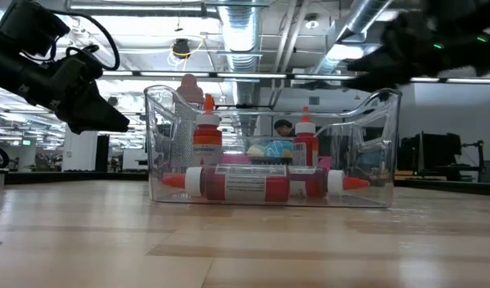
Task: Pick & Place Food Item
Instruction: Return to Home Position
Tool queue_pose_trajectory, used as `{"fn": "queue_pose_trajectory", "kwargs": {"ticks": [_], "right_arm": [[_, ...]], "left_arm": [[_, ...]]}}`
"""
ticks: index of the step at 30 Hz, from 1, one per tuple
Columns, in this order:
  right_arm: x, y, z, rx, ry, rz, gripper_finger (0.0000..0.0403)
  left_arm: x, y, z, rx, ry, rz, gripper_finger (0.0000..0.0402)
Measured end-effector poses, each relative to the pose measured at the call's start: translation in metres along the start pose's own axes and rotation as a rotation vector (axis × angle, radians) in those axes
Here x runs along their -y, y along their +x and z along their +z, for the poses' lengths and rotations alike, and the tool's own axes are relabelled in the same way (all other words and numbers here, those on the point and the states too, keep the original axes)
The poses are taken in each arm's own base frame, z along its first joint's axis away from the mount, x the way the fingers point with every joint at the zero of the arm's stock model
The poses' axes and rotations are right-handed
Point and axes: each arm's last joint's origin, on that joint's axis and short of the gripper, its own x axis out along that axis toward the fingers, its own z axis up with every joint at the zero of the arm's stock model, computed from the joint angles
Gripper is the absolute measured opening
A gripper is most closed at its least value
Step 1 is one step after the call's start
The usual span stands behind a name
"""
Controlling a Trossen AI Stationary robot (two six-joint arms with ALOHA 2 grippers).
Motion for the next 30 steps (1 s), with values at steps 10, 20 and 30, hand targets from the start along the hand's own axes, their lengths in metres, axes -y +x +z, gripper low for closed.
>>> {"fn": "queue_pose_trajectory", "kwargs": {"ticks": [10,20,30], "right_arm": [[-0.003,-0.039,-0.055,-0.030,0.046,0.026,0.0221],[0.000,-0.044,-0.061,0.001,-0.042,0.036,0.0194],[0.005,-0.029,-0.085,-0.274,-0.018,-0.020,0.0183]], "left_arm": [[0.000,0.000,0.000,0.003,-0.001,-0.001,0.0145],[0.000,0.000,0.001,0.011,-0.004,-0.004,0.0145],[0.001,0.000,0.002,0.018,-0.006,-0.007,0.0145]]}}
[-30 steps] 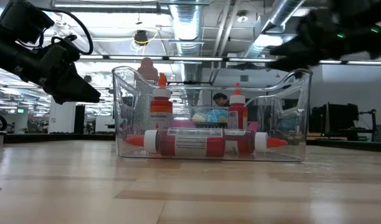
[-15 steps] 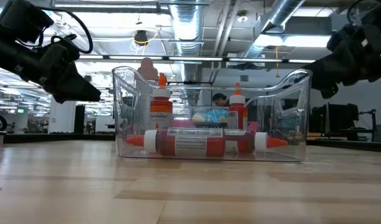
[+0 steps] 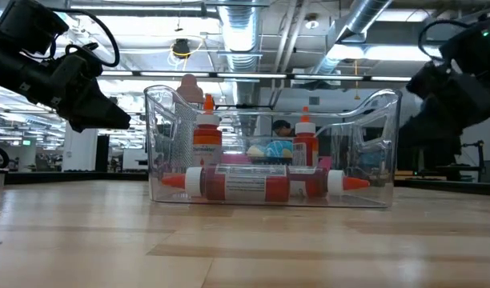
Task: Pick & Place Food Item
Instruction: Return to Home Position
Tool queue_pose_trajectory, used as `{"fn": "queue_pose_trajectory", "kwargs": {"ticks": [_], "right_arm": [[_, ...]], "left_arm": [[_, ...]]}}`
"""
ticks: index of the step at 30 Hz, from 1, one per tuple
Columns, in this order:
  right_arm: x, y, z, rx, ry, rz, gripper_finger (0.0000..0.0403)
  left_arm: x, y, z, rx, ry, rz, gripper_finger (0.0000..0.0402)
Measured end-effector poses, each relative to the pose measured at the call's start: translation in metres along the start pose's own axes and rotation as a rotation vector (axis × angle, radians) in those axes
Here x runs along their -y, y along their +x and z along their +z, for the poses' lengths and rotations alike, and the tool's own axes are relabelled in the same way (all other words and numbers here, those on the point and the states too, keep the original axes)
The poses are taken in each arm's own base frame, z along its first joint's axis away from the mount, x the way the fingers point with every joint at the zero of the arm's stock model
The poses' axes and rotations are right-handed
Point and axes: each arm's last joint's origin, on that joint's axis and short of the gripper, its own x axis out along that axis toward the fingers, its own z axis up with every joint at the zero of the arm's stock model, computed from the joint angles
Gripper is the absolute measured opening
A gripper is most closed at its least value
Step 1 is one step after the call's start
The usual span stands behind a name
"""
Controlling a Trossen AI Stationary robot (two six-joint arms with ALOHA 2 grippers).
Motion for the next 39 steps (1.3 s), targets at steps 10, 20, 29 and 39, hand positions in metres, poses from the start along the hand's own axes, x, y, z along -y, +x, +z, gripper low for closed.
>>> {"fn": "queue_pose_trajectory", "kwargs": {"ticks": [10,20,29,39], "right_arm": [[-0.016,-0.001,0.020,0.009,0.214,0.060,0.0183],[-0.034,-0.010,0.047,0.060,0.129,0.242,0.0183],[-0.031,-0.025,0.042,0.110,0.145,0.252,0.0183],[-0.020,-0.055,0.027,0.131,0.101,0.189,0.0183]], "left_arm": [[0.000,0.000,0.000,0.000,0.000,0.000,0.0145],[0.000,0.000,0.000,-0.001,0.000,0.000,0.0145],[0.000,0.000,0.000,-0.001,0.000,0.000,0.0145],[0.000,0.000,0.000,0.001,0.000,0.000,0.0145]]}}
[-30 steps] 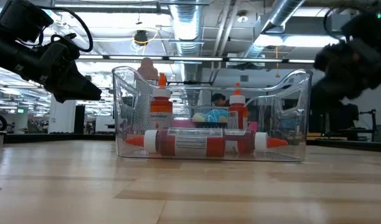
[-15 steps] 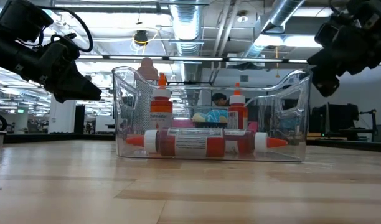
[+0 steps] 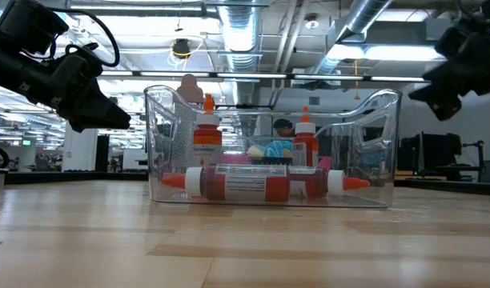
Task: Pick & Place Food Item
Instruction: Return to Home Position
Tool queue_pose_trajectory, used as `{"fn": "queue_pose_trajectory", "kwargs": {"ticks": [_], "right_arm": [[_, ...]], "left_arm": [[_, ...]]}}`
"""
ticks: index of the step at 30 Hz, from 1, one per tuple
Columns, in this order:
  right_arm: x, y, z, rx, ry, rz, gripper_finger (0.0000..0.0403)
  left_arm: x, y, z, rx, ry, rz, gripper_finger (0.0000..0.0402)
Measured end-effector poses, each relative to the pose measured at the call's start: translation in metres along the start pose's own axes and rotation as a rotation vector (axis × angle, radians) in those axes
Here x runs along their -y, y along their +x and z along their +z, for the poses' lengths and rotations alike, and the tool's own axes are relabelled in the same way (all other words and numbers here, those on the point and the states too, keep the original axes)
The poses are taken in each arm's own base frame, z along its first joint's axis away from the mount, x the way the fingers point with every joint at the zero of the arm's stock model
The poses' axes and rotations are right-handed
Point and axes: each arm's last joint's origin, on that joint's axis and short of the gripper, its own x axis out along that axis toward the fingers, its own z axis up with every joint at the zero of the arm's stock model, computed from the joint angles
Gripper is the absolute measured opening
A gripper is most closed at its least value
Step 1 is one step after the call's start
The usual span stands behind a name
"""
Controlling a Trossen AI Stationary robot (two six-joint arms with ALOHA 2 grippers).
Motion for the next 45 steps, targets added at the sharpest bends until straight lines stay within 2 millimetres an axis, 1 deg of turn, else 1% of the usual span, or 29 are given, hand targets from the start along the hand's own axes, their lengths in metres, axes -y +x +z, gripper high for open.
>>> {"fn": "queue_pose_trajectory", "kwargs": {"ticks": [2,5,8,17,19,23,24,30,35,41,45], "right_arm": [[0.000,0.000,0.001,0.015,-0.007,-0.004,0.0183],[0.000,0.000,-0.002,-0.011,-0.015,-0.008,0.0183],[0.002,0.002,-0.009,-0.042,-0.056,-0.067,0.0183],[0.002,0.003,-0.009,-0.026,-0.165,-0.092,0.0183],[0.003,0.003,-0.009,-0.023,-0.215,-0.110,0.0183],[0.005,0.003,-0.008,-0.030,-0.455,-0.152,0.0183],[0.006,0.003,-0.008,-0.032,-0.483,-0.159,0.0183],[0.007,0.003,-0.007,-0.028,-0.420,-0.175,0.0183],[0.008,0.003,-0.007,-0.029,-0.413,-0.173,0.0183],[0.008,0.003,-0.007,-0.021,-0.286,-0.175,0.0183],[0.008,0.003,-0.008,-0.021,-0.240,-0.177,0.0183]], "left_arm": [[0.000,0.000,0.000,0.001,0.000,-0.001,0.0145],[0.000,0.000,0.000,0.002,-0.001,0.000,0.0145],[0.000,0.000,0.000,0.003,-0.001,-0.001,0.0145],[0.000,0.000,0.001,0.007,-0.002,-0.002,0.0145],[0.000,0.000,0.001,0.008,-0.003,-0.002,0.0145],[0.000,0.000,0.001,0.008,-0.003,-0.002,0.0145],[0.000,0.000,0.001,0.008,-0.002,-0.002,0.0145],[0.000,0.000,0.001,0.007,-0.002,-0.002,0.0145],[0.000,0.000,0.001,0.008,-0.002,-0.002,0.0145],[0.000,0.000,0.001,0.007,-0.002,-0.002,0.0145],[0.000,0.000,0.001,0.007,-0.002,-0.002,0.0145]]}}
